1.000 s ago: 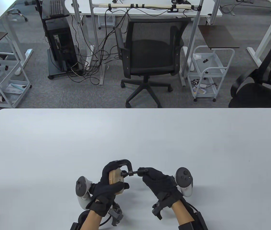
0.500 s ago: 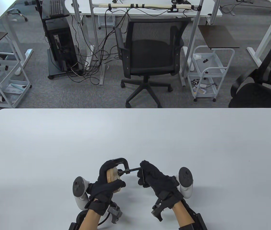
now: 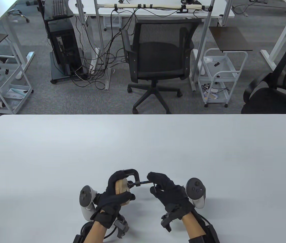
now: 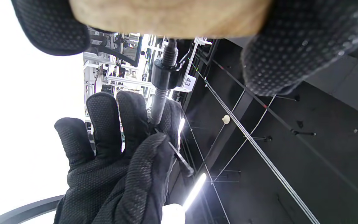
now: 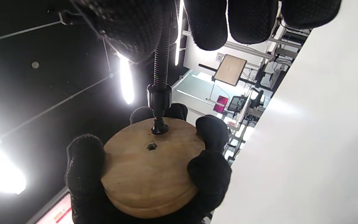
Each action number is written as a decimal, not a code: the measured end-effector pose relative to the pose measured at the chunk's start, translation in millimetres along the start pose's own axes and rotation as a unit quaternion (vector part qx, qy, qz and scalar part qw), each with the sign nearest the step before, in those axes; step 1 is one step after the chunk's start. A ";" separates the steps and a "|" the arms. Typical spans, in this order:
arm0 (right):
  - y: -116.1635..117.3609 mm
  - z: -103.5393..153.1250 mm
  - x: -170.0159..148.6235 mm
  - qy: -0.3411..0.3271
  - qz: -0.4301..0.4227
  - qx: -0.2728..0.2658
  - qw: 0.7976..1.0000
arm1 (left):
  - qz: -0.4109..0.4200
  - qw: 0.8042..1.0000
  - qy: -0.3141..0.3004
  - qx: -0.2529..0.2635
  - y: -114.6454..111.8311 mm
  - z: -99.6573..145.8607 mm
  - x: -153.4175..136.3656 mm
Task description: Screw the clamp shut
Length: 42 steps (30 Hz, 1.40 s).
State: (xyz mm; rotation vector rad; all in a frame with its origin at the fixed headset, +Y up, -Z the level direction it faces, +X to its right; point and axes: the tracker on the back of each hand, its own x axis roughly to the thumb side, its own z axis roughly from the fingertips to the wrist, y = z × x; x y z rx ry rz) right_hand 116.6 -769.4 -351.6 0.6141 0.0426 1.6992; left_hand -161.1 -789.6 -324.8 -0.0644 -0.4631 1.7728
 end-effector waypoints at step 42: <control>18.0 8.8 33.0 -0.167 0.483 0.043 0.858 | 0.034 0.999 0.001 -0.016 6.3 -2.4 1.0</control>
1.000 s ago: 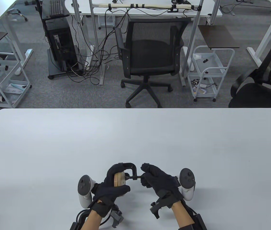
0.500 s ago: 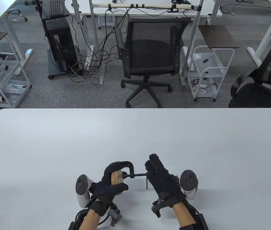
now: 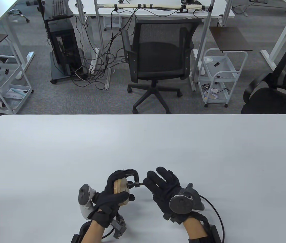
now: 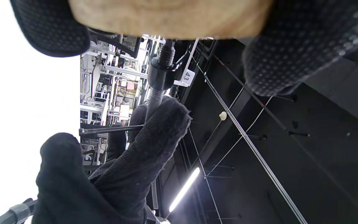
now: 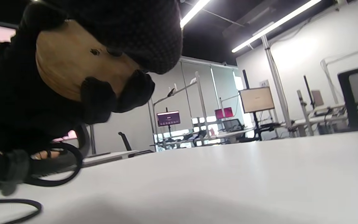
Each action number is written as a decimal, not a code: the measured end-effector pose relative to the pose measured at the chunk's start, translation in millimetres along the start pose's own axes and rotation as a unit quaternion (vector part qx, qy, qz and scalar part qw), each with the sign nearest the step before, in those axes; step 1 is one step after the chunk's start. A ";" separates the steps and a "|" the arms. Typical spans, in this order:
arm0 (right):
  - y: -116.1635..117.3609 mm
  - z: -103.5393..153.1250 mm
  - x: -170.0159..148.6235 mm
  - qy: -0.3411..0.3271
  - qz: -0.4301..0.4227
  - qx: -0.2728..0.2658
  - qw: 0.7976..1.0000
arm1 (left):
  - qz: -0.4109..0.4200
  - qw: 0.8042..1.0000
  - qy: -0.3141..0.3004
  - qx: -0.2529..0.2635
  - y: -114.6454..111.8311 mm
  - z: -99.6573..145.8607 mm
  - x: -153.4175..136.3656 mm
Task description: Screw the clamp shut
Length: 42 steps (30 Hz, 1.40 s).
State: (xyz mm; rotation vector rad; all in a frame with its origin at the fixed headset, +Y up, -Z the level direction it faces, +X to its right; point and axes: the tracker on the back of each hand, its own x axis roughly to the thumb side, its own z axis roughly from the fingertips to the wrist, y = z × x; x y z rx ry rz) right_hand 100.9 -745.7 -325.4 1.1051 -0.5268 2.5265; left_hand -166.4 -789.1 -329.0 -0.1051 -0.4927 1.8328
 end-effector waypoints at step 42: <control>-12.3 26.7 -1.4 0.022 -0.152 -0.052 0.987 | 0.016 0.999 0.028 -0.011 -3.0 -0.3 -12.9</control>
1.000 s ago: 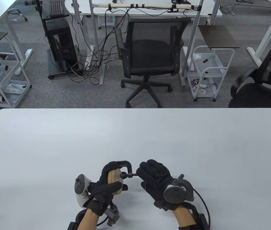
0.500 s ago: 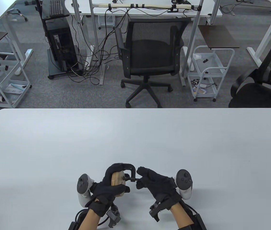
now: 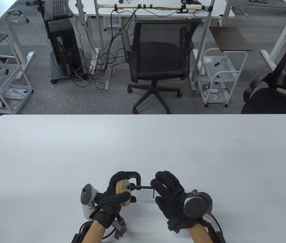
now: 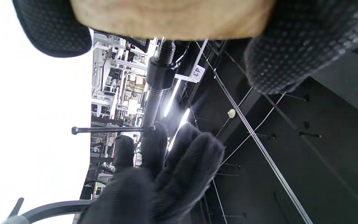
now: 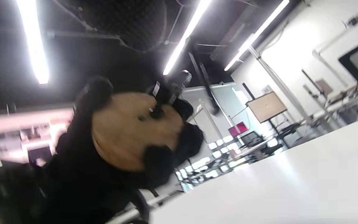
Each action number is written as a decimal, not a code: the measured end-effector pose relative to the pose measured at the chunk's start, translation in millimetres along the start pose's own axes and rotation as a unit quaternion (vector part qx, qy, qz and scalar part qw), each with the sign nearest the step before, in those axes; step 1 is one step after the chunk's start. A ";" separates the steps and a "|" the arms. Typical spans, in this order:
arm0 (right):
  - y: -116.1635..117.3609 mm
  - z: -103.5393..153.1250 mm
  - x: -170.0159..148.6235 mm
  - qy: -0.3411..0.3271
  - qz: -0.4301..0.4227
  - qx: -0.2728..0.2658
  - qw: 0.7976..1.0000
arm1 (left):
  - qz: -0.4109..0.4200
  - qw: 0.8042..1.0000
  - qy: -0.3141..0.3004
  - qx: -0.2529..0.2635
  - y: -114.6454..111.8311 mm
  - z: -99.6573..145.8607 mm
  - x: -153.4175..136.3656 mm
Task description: Screw the clamp shut
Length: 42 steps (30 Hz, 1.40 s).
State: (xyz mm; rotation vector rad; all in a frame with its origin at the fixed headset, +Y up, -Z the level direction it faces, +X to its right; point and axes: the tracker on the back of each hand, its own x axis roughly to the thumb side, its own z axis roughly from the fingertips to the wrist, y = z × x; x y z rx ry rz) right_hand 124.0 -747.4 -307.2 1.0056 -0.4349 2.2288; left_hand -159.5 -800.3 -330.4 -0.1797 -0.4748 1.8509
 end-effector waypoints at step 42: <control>6.9 9.1 -21.1 0.134 -0.228 -0.061 0.962 | -0.044 0.998 0.011 -0.036 -15.9 -0.9 -1.2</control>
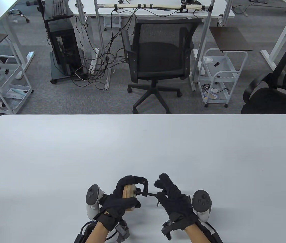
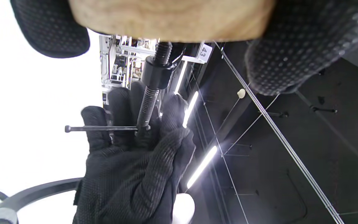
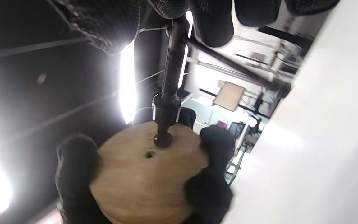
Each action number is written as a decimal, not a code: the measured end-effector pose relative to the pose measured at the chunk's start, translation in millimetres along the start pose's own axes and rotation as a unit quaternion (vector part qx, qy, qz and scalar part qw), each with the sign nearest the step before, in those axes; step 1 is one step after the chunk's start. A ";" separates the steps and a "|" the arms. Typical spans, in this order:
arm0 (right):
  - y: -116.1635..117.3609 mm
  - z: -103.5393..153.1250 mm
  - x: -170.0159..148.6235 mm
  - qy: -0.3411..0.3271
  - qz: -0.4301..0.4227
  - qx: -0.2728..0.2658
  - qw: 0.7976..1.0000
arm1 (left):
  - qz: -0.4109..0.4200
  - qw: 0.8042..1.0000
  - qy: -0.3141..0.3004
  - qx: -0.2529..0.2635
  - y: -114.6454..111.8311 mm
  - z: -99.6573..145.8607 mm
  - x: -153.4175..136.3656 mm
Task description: Screw the clamp shut
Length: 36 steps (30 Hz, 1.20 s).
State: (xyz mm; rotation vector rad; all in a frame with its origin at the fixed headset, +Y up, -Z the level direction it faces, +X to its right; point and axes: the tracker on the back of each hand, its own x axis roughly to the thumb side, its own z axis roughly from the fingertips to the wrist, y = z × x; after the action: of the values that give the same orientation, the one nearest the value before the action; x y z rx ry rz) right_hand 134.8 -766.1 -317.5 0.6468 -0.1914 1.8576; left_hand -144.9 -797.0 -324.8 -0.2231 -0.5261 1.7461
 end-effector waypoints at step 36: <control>7.3 0.0 -5.6 0.056 -0.042 0.013 0.997 | 0.017 0.999 0.010 -0.034 -8.1 -1.7 -2.1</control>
State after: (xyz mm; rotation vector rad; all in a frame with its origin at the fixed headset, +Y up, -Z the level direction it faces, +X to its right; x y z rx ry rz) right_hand 129.5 -773.6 -319.1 0.5587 -0.0664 1.8128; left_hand -136.6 -797.4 -322.9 -0.2986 -0.5707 1.7580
